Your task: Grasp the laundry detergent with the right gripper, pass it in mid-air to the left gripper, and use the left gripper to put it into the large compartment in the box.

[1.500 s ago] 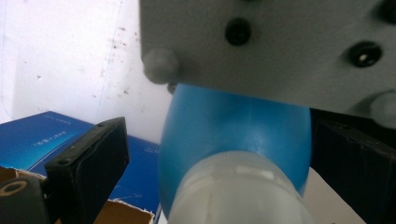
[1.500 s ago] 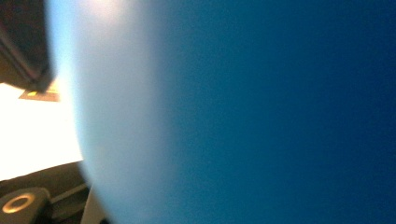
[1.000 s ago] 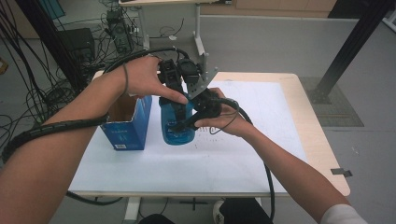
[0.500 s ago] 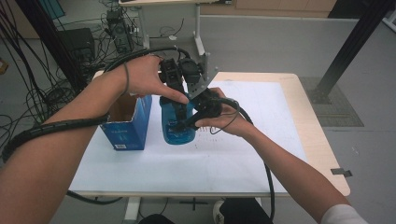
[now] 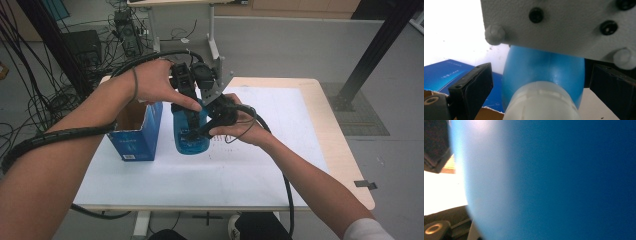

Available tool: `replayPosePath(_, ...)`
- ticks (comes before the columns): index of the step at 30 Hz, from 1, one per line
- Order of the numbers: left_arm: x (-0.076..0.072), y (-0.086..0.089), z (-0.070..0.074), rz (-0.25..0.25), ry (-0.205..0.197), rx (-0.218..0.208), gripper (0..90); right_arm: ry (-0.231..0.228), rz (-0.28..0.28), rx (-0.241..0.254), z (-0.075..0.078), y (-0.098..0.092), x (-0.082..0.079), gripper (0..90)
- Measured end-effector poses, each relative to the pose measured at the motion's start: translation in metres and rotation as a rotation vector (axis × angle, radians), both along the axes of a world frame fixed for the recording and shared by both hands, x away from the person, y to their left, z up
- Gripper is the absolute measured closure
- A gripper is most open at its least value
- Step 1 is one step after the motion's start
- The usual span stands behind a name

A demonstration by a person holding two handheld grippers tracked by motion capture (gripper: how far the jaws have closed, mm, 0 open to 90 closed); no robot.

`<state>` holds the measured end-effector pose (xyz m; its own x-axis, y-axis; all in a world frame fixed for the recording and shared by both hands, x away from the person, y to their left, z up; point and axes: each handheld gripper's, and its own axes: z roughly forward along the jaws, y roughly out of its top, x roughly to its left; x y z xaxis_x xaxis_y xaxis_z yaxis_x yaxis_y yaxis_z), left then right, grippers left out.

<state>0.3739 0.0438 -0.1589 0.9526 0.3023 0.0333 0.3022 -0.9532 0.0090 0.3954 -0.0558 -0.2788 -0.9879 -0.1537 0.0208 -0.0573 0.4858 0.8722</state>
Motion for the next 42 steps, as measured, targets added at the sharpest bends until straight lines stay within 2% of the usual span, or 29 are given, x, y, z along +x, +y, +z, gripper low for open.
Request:
replayPosePath(4, 0.0008, -0.0002, 0.0005, -0.01, 0.001, 0.011, 5.5, 0.001, -0.001, 0.0, 0.0002, -0.0005, 0.0, 44.7)
replayPosePath(13, 0.0, 0.0003, 0.002, 0.002, 0.0, -0.008, 5.5, 0.002, -0.001, 0.001, 0.0009, -0.0013, -0.0002, 44.7)
replayPosePath(23, -0.001, 0.0002, 0.0029, 0.0, -0.002, -0.004, 5.7, 0.0, -0.005, 0.003, 0.0011, -0.0014, 0.0002, 44.7)
replayPosePath(24, -0.001, 0.0005, 0.003, 0.001, -0.005, -0.007, 5.7, 0.002, -0.005, 0.004, 0.0012, -0.0014, 0.0, 44.7)
replayPosePath(25, -0.0008, 0.0007, 0.0033, 0.001, -0.004, -0.007, 5.7, 0.034, -0.013, -0.021, 0.0018, -0.003, -0.0024, 44.7)
replayPosePath(42, -0.0011, 0.0016, 0.0044, 0.001, -0.006, -0.012, 5.7, 0.018, -0.01, -0.012, 0.0011, -0.0024, -0.0006, 44.7)
